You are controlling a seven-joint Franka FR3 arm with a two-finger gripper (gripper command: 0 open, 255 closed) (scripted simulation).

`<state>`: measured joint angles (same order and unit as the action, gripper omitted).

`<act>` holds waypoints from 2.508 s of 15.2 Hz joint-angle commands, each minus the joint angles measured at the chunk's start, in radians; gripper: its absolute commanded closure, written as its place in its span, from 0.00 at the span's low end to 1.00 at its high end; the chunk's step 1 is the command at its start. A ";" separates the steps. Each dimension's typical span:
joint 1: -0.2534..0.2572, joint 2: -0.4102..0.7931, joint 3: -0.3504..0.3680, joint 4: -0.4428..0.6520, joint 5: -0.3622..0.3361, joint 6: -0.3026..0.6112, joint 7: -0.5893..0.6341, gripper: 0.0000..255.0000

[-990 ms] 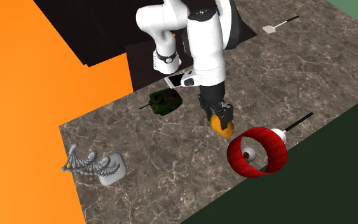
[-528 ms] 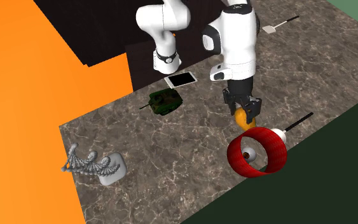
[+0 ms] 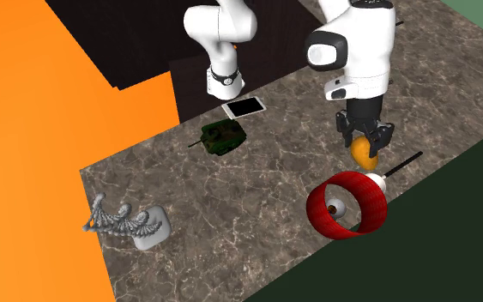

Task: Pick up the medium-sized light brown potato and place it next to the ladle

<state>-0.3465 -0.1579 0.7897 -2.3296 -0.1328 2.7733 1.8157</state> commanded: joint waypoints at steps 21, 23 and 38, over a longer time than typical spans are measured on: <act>-0.047 0.319 0.003 0.011 -0.905 0.119 0.742 1.00; -0.022 0.349 -0.028 0.021 -0.989 0.118 0.811 1.00; -0.051 0.294 0.005 -0.014 -0.893 0.133 0.742 0.00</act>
<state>-0.3781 0.1664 0.7760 -2.3248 -1.0867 2.8970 2.6018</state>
